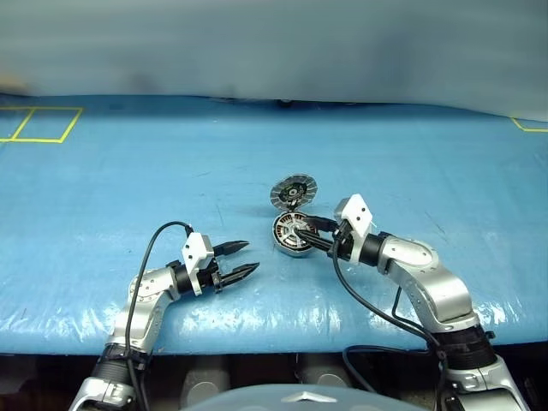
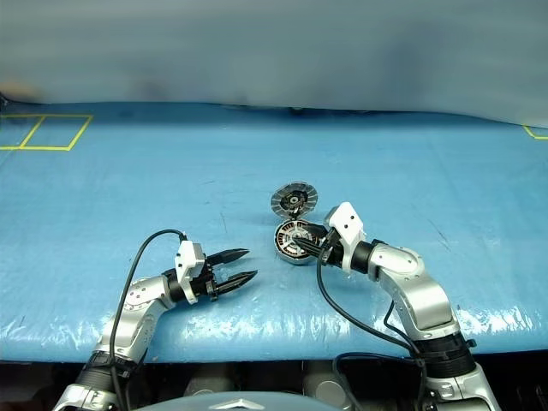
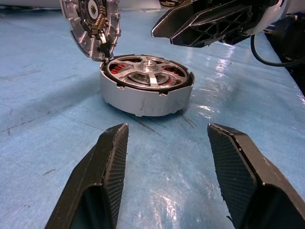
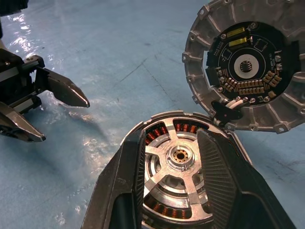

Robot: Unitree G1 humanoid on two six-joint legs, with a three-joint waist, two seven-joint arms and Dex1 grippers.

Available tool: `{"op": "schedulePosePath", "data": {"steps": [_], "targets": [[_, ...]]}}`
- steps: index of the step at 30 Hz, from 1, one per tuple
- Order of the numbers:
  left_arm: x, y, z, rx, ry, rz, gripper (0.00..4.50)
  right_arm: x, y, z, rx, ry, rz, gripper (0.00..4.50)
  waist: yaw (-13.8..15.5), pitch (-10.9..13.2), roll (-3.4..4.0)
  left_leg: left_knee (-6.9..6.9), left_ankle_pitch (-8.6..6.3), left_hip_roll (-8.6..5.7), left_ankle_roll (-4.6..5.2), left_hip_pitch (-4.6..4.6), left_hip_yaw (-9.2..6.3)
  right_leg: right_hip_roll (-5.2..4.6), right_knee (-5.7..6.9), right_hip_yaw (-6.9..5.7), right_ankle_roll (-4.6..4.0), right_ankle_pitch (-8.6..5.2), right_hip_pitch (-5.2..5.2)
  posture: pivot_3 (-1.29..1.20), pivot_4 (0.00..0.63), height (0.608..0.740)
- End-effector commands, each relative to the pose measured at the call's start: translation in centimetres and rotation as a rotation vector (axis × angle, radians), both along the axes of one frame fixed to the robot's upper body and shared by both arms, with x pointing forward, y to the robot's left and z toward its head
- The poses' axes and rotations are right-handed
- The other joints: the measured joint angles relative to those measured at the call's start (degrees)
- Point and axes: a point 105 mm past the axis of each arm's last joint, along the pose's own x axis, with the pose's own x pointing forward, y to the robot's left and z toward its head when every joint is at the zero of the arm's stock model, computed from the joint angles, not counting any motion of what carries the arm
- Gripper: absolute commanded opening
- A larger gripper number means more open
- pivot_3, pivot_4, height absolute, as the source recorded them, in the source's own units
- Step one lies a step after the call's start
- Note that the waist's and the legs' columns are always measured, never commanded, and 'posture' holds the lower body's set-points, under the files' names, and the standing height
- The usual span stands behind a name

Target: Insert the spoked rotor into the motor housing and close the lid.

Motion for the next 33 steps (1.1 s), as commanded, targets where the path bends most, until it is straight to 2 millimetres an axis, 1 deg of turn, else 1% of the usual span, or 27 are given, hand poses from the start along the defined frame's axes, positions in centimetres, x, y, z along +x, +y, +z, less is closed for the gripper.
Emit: {"op": "schedulePosePath", "data": {"steps": [1, 2, 3, 5, 11, 14, 16, 19, 22, 25, 28, 30, 32, 33], "targets": [[0.1, -0.2, 0.9, -0.003, -0.046, -0.005, 2.76, 1.0, 0.0, 0.3, 0.022, -0.024, -0.044, 1.22, -0.01, 0.0, 0.0, 0.0, 0.0, 0.0, 0.0, 0.0, 0.0, 0.0, 0.0, 0.0, 0.0, 0.0, 0.0, 0.0, 0.15, 0.74], [0.1, -0.2, 0.9, -0.002, -0.045, -0.004, 2.76, 1.2, 0.0, 0.0, 0.019, -0.02, -0.05, 0.91, 0.0, 0.0, 0.0, 0.0, 0.0, 0.0, 0.0, 0.0, 0.0, 0.0, 0.0, 0.0, 0.0, 0.0, 0.0, 0.0, 0.15, 0.74], [0.1, -0.2, 0.8, -0.002, -0.045, -0.003, 2.76, 1.3, 0.1, -0.1, 0.021, -0.015, -0.051, 0.5, 0.0, 0.0, 0.0, 0.0, 0.0, 0.0, 0.0, -0.01, 0.0, 0.0, 0.0, 0.0, -0.01, 0.0, -0.01, 0.0, 0.15, 0.74], [0.1, -0.2, 0.8, -0.001, -0.045, 0.0, 2.76, 1.2, 0.5, -0.4, 0.027, -0.005, -0.044, 0.01, 0.01, 0.0, 0.0, -0.01, 0.0, 0.0, 0.0, -0.02, 0.0, -0.01, -0.02, 0.0, -0.02, 0.01, -0.01, 0.0, 0.15, 0.74], [0.1, -0.1, 0.8, 0.004, -0.047, 0.011, 2.76, 1.1, 0.8, -1.4, -0.014, 0.019, -0.039, 0.01, -0.04, 0.0, 0.01, -0.03, 0.0, 0.0, 0.0, -0.01, 0.0, 0.0, -0.01, 0.0, -0.03, 0.01, -0.01, 0.0, 0.15, 0.74], [0.1, -0.1, 0.7, 0.005, -0.046, 0.015, 2.76, 0.9, 0.6, -2.6, -0.101, 0.027, -0.037, 0.01, -0.07, -0.01, 0.02, -0.01, 0.0, 0.0, 0.0, 0.0, 0.0, 0.0, -0.01, 0.0, -0.03, 0.02, 0.0, 0.0, 0.15, 0.74], [0.1, 0.0, 0.7, 0.005, -0.045, 0.016, 2.76, 1.1, 0.2, -3.6, -0.185, 0.014, -0.056, 0.01, -0.07, -0.02, 0.01, -0.01, 0.0, 0.0, 0.0, 0.05, 0.01, 0.0, -0.01, 0.0, -0.01, 0.01, 0.03, 0.0, 0.15, 0.74], [0.1, 0.0, 0.6, 0.006, -0.043, 0.016, 2.76, 1.4, -0.2, -4.2, -0.24, 0.004, -0.077, 0.01, -0.12, -0.09, 0.01, -0.01, 0.0, 0.0, 0.0, 0.11, 0.01, 0.0, 0.01, 0.0, 0.01, -0.01, 0.07, 0.0, 0.15, 0.74], [0.0, 0.0, 0.6, 0.007, -0.043, 0.017, 2.76, 0.5, 0.4, -4.7, -0.247, 0.022, -0.018, 0.01, -0.09, -0.22, -0.01, 0.03, 0.01, 0.01, -0.01, 0.12, 0.0, 0.0, 0.0, 0.0, 0.04, -0.1, 0.11, 0.0, 0.15, 0.74], [0.0, 0.0, 0.6, 0.008, -0.043, 0.017, 2.76, 0.2, 1.0, -4.0, -0.174, 0.016, -0.013, 0.01, -0.02, -0.29, -0.03, 0.05, 0.01, 0.01, -0.01, 0.13, 0.0, 0.0, -0.01, 0.0, 0.06, -0.14, 0.14, 0.0, 0.15, 0.74], [0.1, 0.1, 0.6, 0.008, -0.044, 0.018, 2.76, 0.6, 1.5, -1.2, -0.005, -0.028, -0.039, 0.01, -0.03, -0.28, -0.03, 0.02, 0.01, 0.01, -0.01, 0.12, -0.01, 0.01, -0.01, 0.0, 0.05, -0.12, 0.12, 0.0, 0.15, 0.74], [0.1, 0.1, 0.6, 0.01, -0.045, 0.019, 2.76, 1.1, 0.9, 0.4, 0.044, -0.072, -0.08, 0.01, -0.12, -0.23, 0.03, 0.0, 0.01, 0.02, -0.01, 0.09, -0.01, 0.01, 0.0, 0.0, 0.03, -0.09, 0.07, 0.0, 0.15, 0.74], [0.1, 0.2, 0.6, 0.01, -0.046, 0.02, 2.76, 1.6, 0.2, 1.4, 0.043, -0.106, -0.115, 0.01, -0.13, -0.22, 0.04, 0.0, 0.01, 0.01, -0.01, 0.04, 0.01, 0.0, 0.0, 0.02, 0.04, -0.07, 0.02, 0.0, 0.15, 0.74], [0.2, 0.2, 0.6, 0.01, -0.046, 0.02, 2.76, 2.0, -0.5, 1.8, 0.024, -0.124, -0.153, 0.01, -0.1, -0.22, 0.04, 0.0, 0.01, 0.01, -0.01, 0.04, 0.01, 0.0, -0.01, 0.01, 0.06, -0.06, 0.02, 0.0, 0.15, 0.74]]}}
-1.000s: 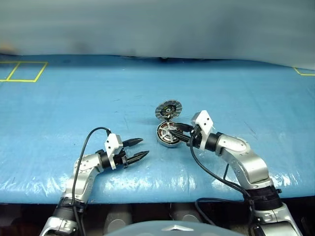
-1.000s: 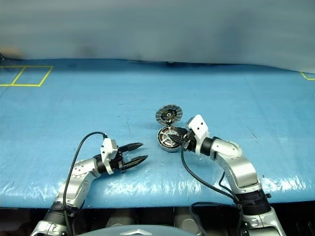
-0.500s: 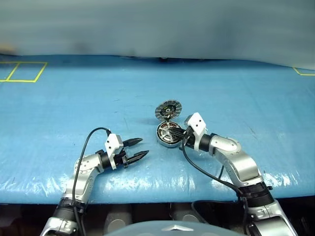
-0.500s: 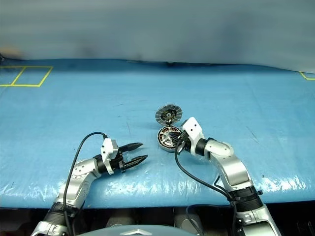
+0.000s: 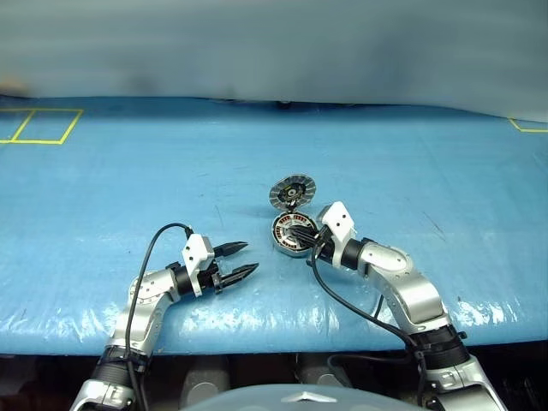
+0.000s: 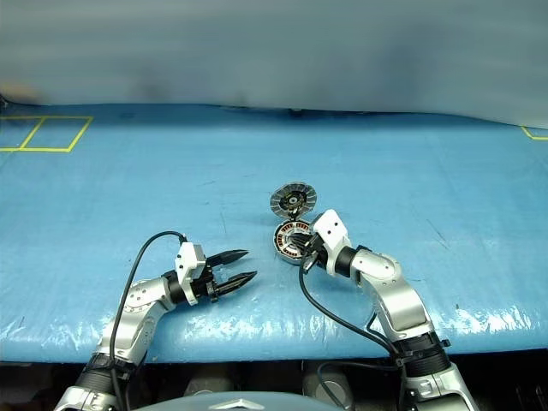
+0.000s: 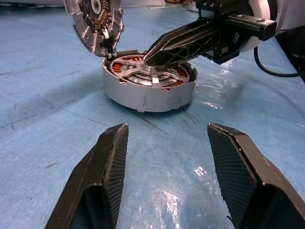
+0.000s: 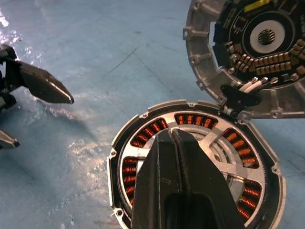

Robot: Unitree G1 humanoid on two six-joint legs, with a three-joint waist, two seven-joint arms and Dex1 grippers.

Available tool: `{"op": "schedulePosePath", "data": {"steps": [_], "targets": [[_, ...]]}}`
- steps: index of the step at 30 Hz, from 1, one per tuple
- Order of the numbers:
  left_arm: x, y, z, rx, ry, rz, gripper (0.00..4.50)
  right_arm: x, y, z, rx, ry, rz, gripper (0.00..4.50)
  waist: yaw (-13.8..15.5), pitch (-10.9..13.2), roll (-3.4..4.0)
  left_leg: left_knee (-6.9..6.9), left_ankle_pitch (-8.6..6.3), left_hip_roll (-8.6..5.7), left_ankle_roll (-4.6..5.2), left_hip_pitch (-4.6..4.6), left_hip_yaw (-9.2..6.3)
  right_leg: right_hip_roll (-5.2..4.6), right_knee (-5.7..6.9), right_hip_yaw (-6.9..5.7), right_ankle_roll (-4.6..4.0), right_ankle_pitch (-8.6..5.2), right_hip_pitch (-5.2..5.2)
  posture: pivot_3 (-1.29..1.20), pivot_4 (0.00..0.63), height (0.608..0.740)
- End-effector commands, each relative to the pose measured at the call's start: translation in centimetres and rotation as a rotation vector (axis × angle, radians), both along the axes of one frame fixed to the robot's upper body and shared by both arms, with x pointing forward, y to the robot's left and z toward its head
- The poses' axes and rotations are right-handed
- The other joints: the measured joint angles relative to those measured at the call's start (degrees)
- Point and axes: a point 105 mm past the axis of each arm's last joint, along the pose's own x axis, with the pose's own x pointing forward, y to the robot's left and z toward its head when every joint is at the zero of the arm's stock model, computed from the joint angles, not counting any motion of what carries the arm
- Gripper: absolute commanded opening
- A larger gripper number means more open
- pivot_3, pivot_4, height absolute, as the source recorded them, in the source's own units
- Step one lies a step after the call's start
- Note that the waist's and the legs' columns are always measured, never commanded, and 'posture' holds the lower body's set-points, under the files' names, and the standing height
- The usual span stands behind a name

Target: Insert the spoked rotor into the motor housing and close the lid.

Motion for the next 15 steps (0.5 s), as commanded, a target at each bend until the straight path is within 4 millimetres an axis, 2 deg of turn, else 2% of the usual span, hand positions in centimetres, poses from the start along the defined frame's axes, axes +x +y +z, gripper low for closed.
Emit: {"op": "schedulePosePath", "data": {"steps": [1, 5, 9, 13, 15], "targets": [[0.2, 0.1, 0.9, -0.004, -0.05, -0.002, 2.76, 1.4, -2.1, 3.4, -0.016, -0.125, -0.102, 0.01, 0.04, 0.0, 0.0, 0.0, 0.0, 0.0, 0.0, 0.0, 0.0, -0.01, -0.01, 0.0, 0.01, 0.0, 0.0, 0.0, 0.15, 0.74], [0.3, 0.0, 1.0, -0.009, -0.055, -0.001, 2.76, 3.1, -5.2, 4.1, -0.132, -0.164, -0.252, 0.01, 0.11, 0.0, 0.0, -0.03, 0.0, -0.01, 0.0, 0.0, -0.01, 0.0, -0.01, -0.01, 0.0, 0.0, -0.01, 0.0, 0.15, 0.74], [0.3, 0.0, 0.9, -0.011, -0.056, 0.001, 2.76, 4.9, -6.7, 3.5, -0.203, -0.16, -0.364, 0.01, -0.01, 0.0, 0.0, -0.09, 0.0, -0.01, 0.0, 0.0, -0.01, 0.01, -0.02, -0.01, -0.11, 0.06, -0.03, 0.0, 0.15, 0.74], [0.4, -0.1, 0.8, -0.014, -0.054, 0.001, 2.76, 6.6, -5.9, 3.7, -0.139, -0.158, -0.377, 0.01, -0.41, 0.0, 0.01, -0.1, 0.0, 0.01, 0.0, 0.01, 0.0, 0.03, 0.0, 0.0, -0.16, 0.1, -0.05, 0.0, 0.15, 0.74], [0.5, -0.3, 0.8, -0.017, -0.055, -0.001, 2.76, 8.2, -4.4, 4.7, -0.063, -0.154, -0.328, 0.01, -0.54, 0.03, 0.04, -0.11, 0.0, 0.02, 0.0, 0.01, 0.0, 0.05, 0.0, 0.01, -0.16, 0.1, -0.05, 0.0, 0.15, 0.74]]}}
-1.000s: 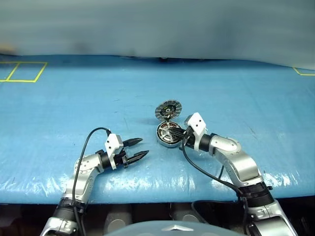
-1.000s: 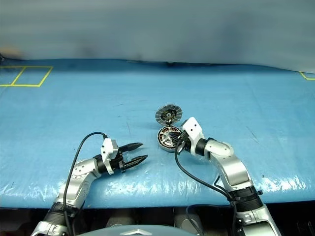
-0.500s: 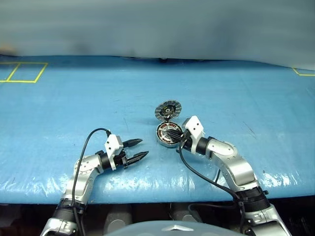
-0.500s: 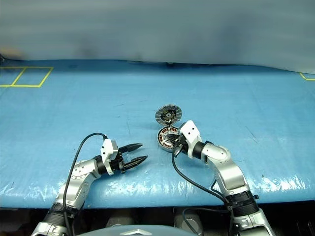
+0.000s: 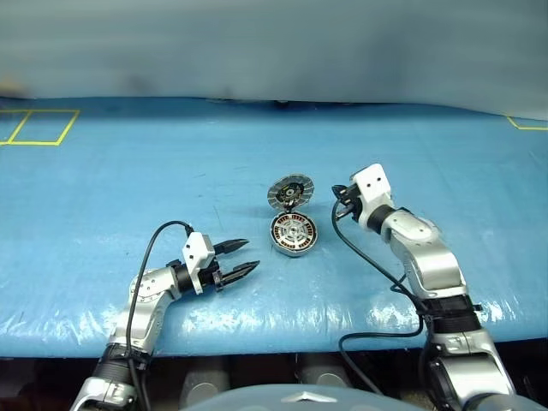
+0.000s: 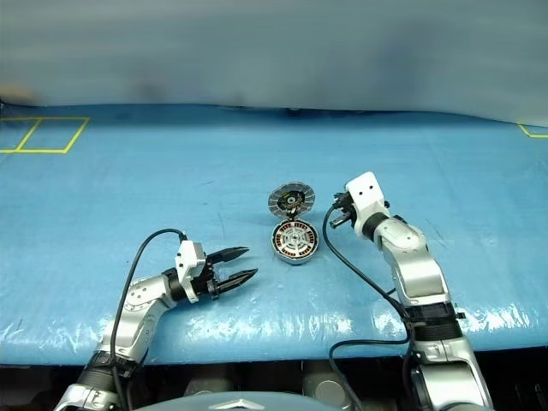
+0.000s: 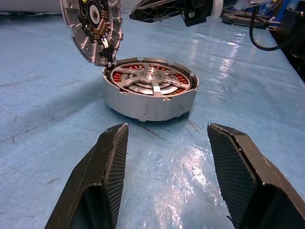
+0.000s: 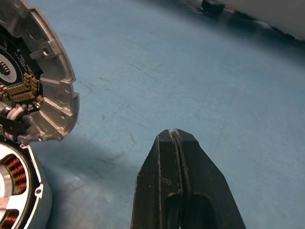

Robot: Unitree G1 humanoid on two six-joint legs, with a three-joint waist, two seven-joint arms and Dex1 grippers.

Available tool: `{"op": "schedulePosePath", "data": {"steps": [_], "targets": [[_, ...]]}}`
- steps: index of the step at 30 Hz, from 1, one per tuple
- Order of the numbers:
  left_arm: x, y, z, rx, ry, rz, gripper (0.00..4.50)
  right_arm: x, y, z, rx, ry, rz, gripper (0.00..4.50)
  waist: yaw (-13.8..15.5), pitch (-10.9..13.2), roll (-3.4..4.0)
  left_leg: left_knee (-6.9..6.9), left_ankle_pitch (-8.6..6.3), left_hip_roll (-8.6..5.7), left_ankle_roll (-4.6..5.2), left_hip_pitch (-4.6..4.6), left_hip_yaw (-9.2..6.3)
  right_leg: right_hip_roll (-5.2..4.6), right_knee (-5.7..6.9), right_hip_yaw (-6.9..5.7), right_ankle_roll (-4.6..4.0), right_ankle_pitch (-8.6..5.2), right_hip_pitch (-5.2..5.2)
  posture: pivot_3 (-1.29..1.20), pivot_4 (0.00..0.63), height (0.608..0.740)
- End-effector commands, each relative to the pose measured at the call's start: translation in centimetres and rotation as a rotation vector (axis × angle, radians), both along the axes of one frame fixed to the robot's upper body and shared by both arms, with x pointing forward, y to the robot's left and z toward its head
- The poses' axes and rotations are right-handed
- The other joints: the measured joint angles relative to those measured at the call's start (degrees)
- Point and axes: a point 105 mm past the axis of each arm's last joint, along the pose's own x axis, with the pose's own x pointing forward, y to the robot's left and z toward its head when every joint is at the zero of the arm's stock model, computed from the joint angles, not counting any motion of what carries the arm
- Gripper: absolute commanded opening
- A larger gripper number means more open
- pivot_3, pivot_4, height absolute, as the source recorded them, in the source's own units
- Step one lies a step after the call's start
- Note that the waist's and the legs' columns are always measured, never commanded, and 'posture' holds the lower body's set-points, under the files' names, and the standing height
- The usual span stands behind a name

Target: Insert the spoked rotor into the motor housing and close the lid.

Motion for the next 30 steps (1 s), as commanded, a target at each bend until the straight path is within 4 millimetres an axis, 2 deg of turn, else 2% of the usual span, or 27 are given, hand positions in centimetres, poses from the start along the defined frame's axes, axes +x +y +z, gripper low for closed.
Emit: {"op": "schedulePosePath", "data": {"steps": [1, 5, 10, 12, 14, 17, 23, 30], "targets": [[0.3, -0.1, 0.4, -0.01, -0.029, 0.0, 2.76, 2.2, 1.9, 2.9, 0.093, -0.075, 0.071, 0.01, -0.25, 0.06, 0.07, 0.01, 0.0, 0.0, 0.0, 0.0, 0.02, 0.0, 0.0, 0.01, 0.01, 0.01, 0.0, 0.0, 0.15, 0.74], [0.4, -0.1, 0.5, -0.011, -0.036, 0.005, 2.76, 3.2, 4.8, 4.5, 0.182, -0.062, 0.252, 0.01, -0.3, 0.09, 0.12, 0.0, 0.0, 0.0, 0.01, -0.02, 0.02, 0.0, -0.03, 0.02, 0.06, 0.05, 0.0, 0.0, 0.15, 0.74], [0.2, 0.2, 0.4, -0.011, -0.036, 0.027, 2.76, 2.7, 6.6, 5.1, 0.219, -0.01, 0.422, 0.01, 0.25, 0.08, 0.13, -0.06, -0.03, -0.01, 0.05, -0.09, -0.02, -0.05, -0.1, -0.03, 0.02, 0.03, 0.0, 0.0, 0.15, 0.74], [0.1, 0.3, 0.2, -0.012, -0.034, 0.04, 2.76, 0.7, 7.3, 4.1, 0.126, 0.046, 0.572, 0.01, 0.23, 0.11, 0.18, -0.06, -0.05, -0.02, 0.08, -0.12, -0.01, -0.08, -0.1, -0.04, 0.01, 0.03, -0.03, 0.0, 0.15, 0.74], [0.1, 0.3, 0.2, -0.013, -0.032, 0.049, 2.76, -0.7, 7.3, 2.9, 0.02, 0.081, 0.648, 0.01, 0.25, 0.12, 0.19, -0.08, -0.06, -0.04, 0.09, -0.14, 0.0, -0.11, -0.1, -0.05, 0.02, 0.02, -0.07, 0.0, 0.15, 0.74], [0.1, 0.4, 0.1, -0.013, -0.031, 0.057, 2.76, -1.8, 6.4, 1.6, -0.097, 0.096, 0.659, 0.01, 0.27, 0.12, 0.19, -0.09, -0.06, -0.04, 0.1, -0.13, -0.02, -0.11, -0.09, -0.08, -0.01, 0.0, -0.07, 0.0, 0.15, 0.74], [0.0, 0.3, -0.1, -0.012, -0.025, 0.059, 2.76, -4.2, 5.6, -0.6, -0.166, 0.128, 0.646, 0.01, 0.14, 0.12, 0.2, -0.01, -0.06, -0.03, 0.09, -0.11, 0.0, -0.07, -0.07, -0.05, -0.03, -0.02, -0.06, 0.0, 0.15, 0.74], [0.1, 0.2, -0.1, -0.009, -0.021, 0.049, 2.76, -5.4, 5.9, -2.7, -0.128, 0.087, 0.54, 0.01, 0.2, 0.07, 0.14, 0.03, -0.06, -0.01, 0.09, 0.03, -0.01, -0.03, -0.05, -0.05, 0.04, -0.05, 0.07, 0.0, 0.15, 0.74]]}}
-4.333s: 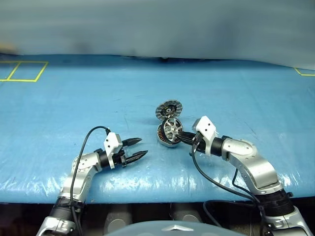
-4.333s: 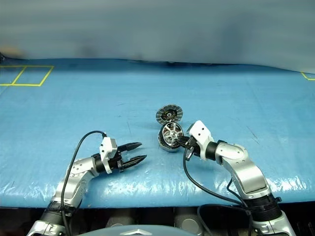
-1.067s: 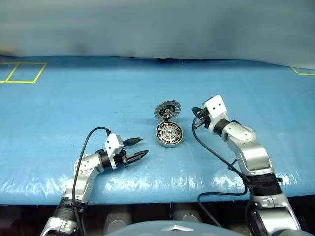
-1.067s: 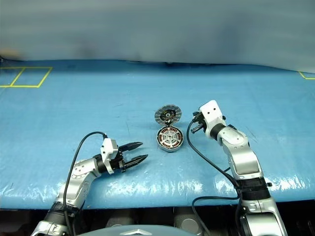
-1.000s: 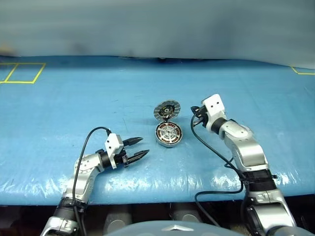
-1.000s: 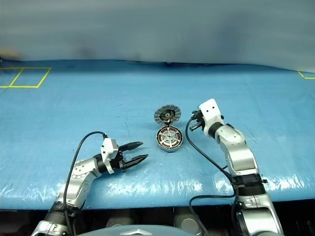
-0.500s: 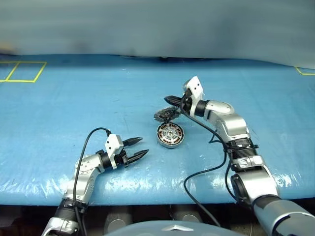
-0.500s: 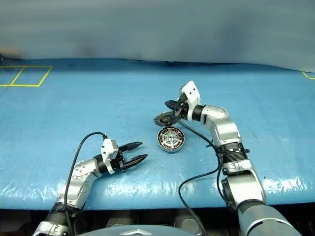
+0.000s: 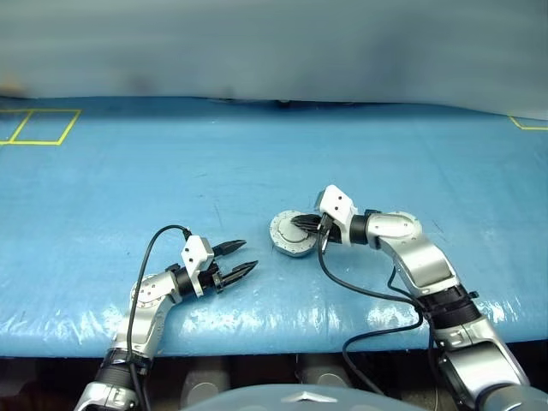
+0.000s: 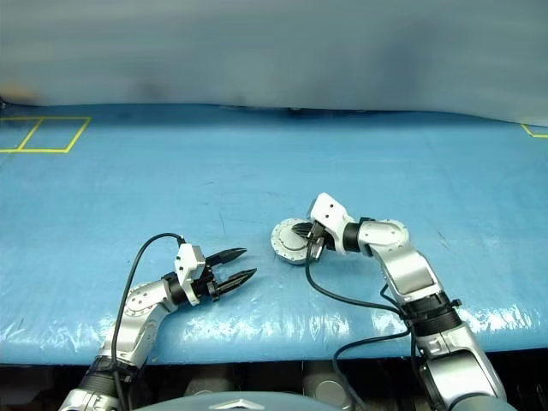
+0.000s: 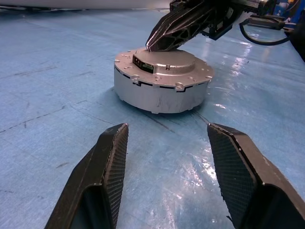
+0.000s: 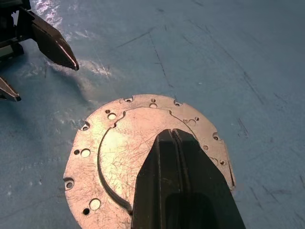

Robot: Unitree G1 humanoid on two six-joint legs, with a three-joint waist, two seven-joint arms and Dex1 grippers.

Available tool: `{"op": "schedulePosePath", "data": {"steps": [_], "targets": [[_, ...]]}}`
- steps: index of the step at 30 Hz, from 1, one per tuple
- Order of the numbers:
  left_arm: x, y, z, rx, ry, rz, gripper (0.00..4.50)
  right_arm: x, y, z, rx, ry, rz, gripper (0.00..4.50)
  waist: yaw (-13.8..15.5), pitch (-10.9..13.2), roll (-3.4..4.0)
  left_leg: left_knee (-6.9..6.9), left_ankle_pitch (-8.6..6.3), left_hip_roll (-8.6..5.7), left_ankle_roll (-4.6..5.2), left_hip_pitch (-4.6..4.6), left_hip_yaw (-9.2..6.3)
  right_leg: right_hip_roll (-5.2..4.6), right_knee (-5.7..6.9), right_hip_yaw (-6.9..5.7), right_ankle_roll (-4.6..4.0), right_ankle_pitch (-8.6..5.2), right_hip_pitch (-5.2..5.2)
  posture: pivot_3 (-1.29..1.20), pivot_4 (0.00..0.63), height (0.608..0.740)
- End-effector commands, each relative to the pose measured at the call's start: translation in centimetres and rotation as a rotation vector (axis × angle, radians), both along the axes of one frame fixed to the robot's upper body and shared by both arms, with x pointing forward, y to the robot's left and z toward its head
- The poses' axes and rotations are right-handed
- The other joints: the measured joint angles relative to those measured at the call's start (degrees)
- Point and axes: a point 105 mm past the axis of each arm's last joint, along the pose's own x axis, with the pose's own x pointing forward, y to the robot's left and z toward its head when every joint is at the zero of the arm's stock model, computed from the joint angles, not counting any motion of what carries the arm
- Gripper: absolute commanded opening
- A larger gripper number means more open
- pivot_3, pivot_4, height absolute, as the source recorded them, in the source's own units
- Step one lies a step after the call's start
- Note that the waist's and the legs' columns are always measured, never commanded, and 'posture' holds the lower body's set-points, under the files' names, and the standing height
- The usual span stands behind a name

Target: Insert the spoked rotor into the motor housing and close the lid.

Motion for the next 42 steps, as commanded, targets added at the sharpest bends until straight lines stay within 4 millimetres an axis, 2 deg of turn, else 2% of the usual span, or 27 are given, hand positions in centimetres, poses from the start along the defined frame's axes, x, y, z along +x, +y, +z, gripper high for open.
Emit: {"op": "schedulePosePath", "data": {"steps": [1, 4, 6, 9, 17, 28, 34, 39, 42], "targets": [[0.2, 0.0, 0.5, 0.0, -0.026, -0.006, 2.76, 0.0, 0.3, -0.9, 0.074, -0.024, -0.109, 0.01, -0.04, -0.03, -0.05, 0.0, 0.0, 0.0, 0.0, 0.02, 0.0, 0.0, 0.0, 0.0, 0.02, -0.01, 0.01, 0.0, 0.15, 0.74], [0.2, 0.0, 0.5, 0.002, -0.026, -0.006, 2.76, 0.1, 0.5, -0.8, 0.24, -0.005, -0.22, 0.01, -0.09, -0.05, -0.06, 0.03, 0.01, 0.05, -0.01, 0.04, -0.01, 0.06, 0.04, 0.01, 0.13, -0.06, 0.03, 0.0, 0.15, 0.74], [0.2, 0.1, 0.5, 0.004, -0.025, -0.006, 2.76, -0.5, 0.7, -0.8, 0.307, 0.013, -0.23, 0.01, -0.01, -0.05, -0.07, 0.03, 0.02, 0.05, -0.03, 0.04, 0.0, 0.06, 0.06, 0.02, 0.13, -0.07, 0.02, 0.0, 0.15, 0.74], [0.1, 0.1, 0.4, 0.006, -0.023, -0.006, 2.76, -0.9, 0.6, -1.0, 0.321, 0.014, -0.245, 0.57, 0.04, -0.05, -0.07, 0.04, 0.02, 0.03, -0.03, 0.02, 0.01, 0.02, 0.03, 0.03, 0.09, -0.08, 0.02, 0.0, 0.15, 0.74], [0.1, -0.1, 0.3, 0.01, -0.021, -0.01, 2.76, -1.7, 1.0, -0.9, 0.318, -0.008, -0.222, 3.14, 0.0, -0.05, -0.07, 0.0, 0.02, 0.05, -0.03, 0.02, 0.0, 0.05, 0.04, 0.02, 0.08, -0.09, -0.01, 0.0, 0.15, 0.74], [0.0, -0.3, 0.1, 0.013, -0.018, -0.007, 2.76, -2.2, 1.3, -2.1, 0.252, 0.002, -0.184, 3.14, 0.0, -0.05, -0.07, -0.01, 0.02, 0.05, -0.03, 0.02, 0.0, 0.05, 0.03, 0.02, 0.08, -0.1, -0.01, 0.0, 0.15, 0.74], [0.0, -0.3, 0.0, 0.014, -0.015, -0.006, 2.76, -2.5, 1.6, -1.6, 0.294, 0.025, -0.164, 3.14, 0.02, -0.05, -0.07, -0.01, 0.02, 0.05, -0.03, 0.02, 0.0, 0.05, 0.03, 0.02, 0.08, -0.1, -0.01, 0.0, 0.15, 0.74], [0.0, -0.3, 0.0, 0.011, -0.01, -0.006, 2.76, -2.7, 1.6, -2.1, 0.26, 0.036, -0.145, 3.14, 0.07, -0.05, -0.07, -0.04, 0.02, 0.04, -0.03, 0.02, 0.0, 0.04, 0.02, 0.02, 0.08, -0.09, 0.0, 0.0, 0.15, 0.74], [0.0, -0.3, 0.0, 0.012, -0.01, -0.003, 2.76, -2.3, 1.3, -2.3, 0.233, 0.006, -0.175, 3.69, 0.06, -0.05, -0.07, -0.04, 0.01, 0.04, -0.03, 0.02, -0.01, 0.05, 0.02, 0.02, 0.07, -0.1, -0.01, 0.0, 0.15, 0.74]]}}
